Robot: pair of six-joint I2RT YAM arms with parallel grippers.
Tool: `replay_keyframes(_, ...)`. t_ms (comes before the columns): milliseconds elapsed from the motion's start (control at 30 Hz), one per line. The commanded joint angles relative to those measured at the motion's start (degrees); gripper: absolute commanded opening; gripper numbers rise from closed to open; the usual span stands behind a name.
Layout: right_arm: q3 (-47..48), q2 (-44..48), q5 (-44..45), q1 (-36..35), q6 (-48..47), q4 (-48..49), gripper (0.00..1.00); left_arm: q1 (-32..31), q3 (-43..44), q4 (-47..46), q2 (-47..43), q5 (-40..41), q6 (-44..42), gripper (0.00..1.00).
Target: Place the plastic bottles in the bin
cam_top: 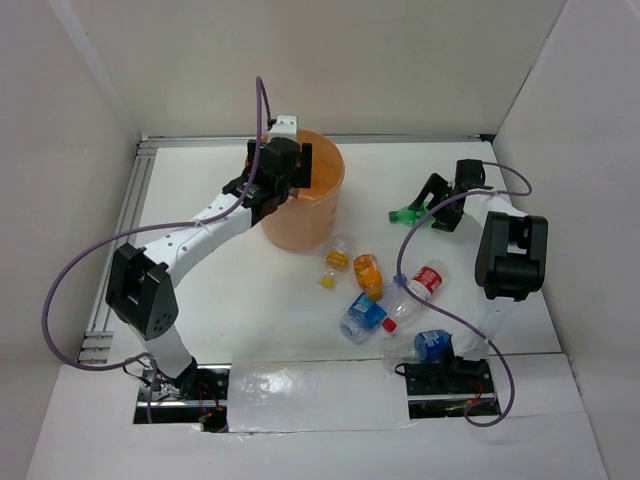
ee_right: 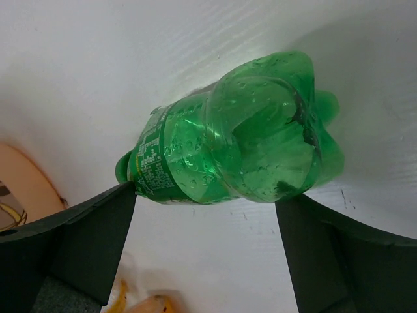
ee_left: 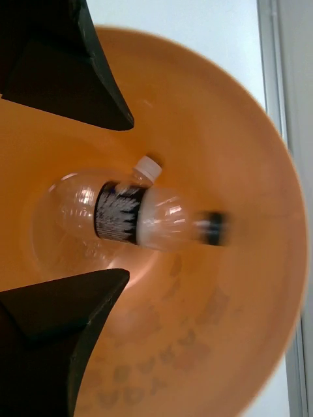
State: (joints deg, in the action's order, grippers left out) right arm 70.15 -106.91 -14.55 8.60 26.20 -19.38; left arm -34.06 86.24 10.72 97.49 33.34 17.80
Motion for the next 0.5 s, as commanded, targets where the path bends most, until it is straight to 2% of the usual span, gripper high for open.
replay_keyframes(0,0.7,-3.7,6.3,0.2,1.0,-0.8,0.92,-2.3,3.8,-3.3,-4.0,-0.9,-2.1,1.0)
replay_keyframes(133,2.5,-5.7,4.2,2.5,3.4,0.3,0.91,-7.8,2.1,-3.3,-9.2,0.5,-5.8,1.0)
replay_keyframes(167,3.7,-6.2,4.2,2.5,4.2,-0.2,0.91,-11.9,-0.7,-3.9,-12.2,0.5,-6.3,1.0)
replay_keyframes(267,5.4,-8.0,4.2,2.5,5.7,-0.2,0.86,-14.7,-6.3,-4.0,-16.5,0.5,-4.9,1.0)
replay_keyframes(400,7.8,-11.2,4.2,3.0,7.3,-1.4,0.71,-22.7,-18.3,-3.3,-20.1,-0.9,0.7,0.98)
replay_keyframes(467,7.8,-11.2,4.2,3.0,7.3,-1.4,0.58,-24.7,-21.8,-3.3,-20.1,-0.4,4.7,0.98)
